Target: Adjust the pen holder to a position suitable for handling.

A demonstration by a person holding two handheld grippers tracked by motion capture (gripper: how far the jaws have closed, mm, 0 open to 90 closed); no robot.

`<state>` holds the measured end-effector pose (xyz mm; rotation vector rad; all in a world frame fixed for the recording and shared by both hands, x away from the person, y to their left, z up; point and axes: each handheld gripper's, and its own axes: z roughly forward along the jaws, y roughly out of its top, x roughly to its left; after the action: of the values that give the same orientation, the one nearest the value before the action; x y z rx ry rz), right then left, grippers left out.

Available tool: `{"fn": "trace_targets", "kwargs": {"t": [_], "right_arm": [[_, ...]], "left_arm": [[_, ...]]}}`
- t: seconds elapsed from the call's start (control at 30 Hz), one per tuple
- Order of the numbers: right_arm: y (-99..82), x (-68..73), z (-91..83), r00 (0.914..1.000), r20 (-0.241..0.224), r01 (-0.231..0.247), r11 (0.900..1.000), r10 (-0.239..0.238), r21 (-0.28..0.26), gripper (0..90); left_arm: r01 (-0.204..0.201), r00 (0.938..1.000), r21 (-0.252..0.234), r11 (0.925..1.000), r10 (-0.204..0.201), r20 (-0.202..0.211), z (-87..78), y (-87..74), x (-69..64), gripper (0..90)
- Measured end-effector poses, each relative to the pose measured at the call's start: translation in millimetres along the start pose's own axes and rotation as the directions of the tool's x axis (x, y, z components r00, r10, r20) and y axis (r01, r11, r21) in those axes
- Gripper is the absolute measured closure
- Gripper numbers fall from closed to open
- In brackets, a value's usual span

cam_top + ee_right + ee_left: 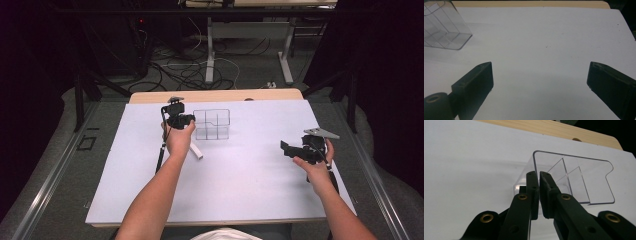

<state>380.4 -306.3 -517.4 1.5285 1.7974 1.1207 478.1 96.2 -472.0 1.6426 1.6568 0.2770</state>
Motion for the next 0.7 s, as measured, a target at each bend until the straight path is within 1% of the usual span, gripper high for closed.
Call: {"fn": "trace_targets", "kwargs": {"t": [0.03,0.07,0.1,0.13,0.2,0.23,0.37,0.4,0.43,0.5,0.53,0.7], "right_arm": [[-0.1,-0.1,0.1,1.0000,-0.001,-0.003,1.0000,0.003,0.002,6.1],[-0.2,-0.3,0.3,1.0000,-0.001,-0.002,1.0000,0.002,0.001,6.1],[-0.3,-0.3,0.5,1.0000,-0.001,-0.002,1.0000,0.002,0.001,6.2],[-0.3,-0.3,0.6,1.0000,-0.001,-0.001,1.0000,0.001,0.001,6.1],[-0.4,-0.9,0.7,1.0000,-0.003,0.008,1.0000,-0.008,0.001,6.2],[-0.4,-0.2,0.5,1.0000,-0.003,0.002,1.0000,-0.002,0.002,6.2],[-0.6,0.0,0.9,1.0000,-0.003,0.004,1.0000,-0.004,0.002,6.2],[-0.6,-0.4,1.2,1.0000,-0.003,0.009,1.0000,-0.009,0.000,6.2],[-0.6,-0.3,1.2,1.0000,-0.003,0.009,1.0000,-0.009,0.001,6.2],[-0.6,-0.2,1.3,0.9999,-0.004,0.011,0.9999,-0.011,0.000,6.2],[-0.6,-0.2,1.3,0.9999,-0.004,0.011,0.9999,-0.011,0.000,6.2],[-0.6,-0.2,1.1,0.9999,-0.004,0.010,1.0000,-0.010,0.000,6.2]], "left_arm": [[-0.027,0.9996,0.013,0.9995,0.027,0.008,-0.2,-1.0,-1.3,86.5],[-0.022,0.9997,0.005,0.9997,0.022,0.009,0.6,-1.6,-3.2,86.5],[-0.033,0.9994,0.010,0.9994,0.033,0.010,0.7,-1.9,-4.0,86.4],[-0.027,0.9995,0.001,0.9996,0.027,0.012,1.6,-2.4,-5.9,86.4],[-0.036,0.9992,0.002,0.9994,0.036,0.019,2.3,-3.1,-7.6,86.3],[-0.047,0.9987,0.002,0.9989,0.047,0.021,2.6,-3.2,-7.7,86.4],[-0.050,0.9983,-0.001,0.9988,0.050,0.030,3.8,-4.0,-9.5,86.3],[-0.043,0.9986,-0.008,0.9991,0.043,0.032,4.6,-4.3,-10.9,86.3],[-0.054,0.9979,0.002,0.9985,0.054,0.036,4.2,-4.4,-10.8,86.3],[-0.045,0.9980,-0.008,0.9990,0.045,0.044,5.7,-5.2,-13.2,86.2],[-0.055,0.9975,-0.005,0.9985,0.055,0.044,5.7,-5.4,-13.4,86.1],[-0.057,0.9972,-0.004,0.9984,0.057,0.048,6.4,-5.3,-13.9,86.1]]}}
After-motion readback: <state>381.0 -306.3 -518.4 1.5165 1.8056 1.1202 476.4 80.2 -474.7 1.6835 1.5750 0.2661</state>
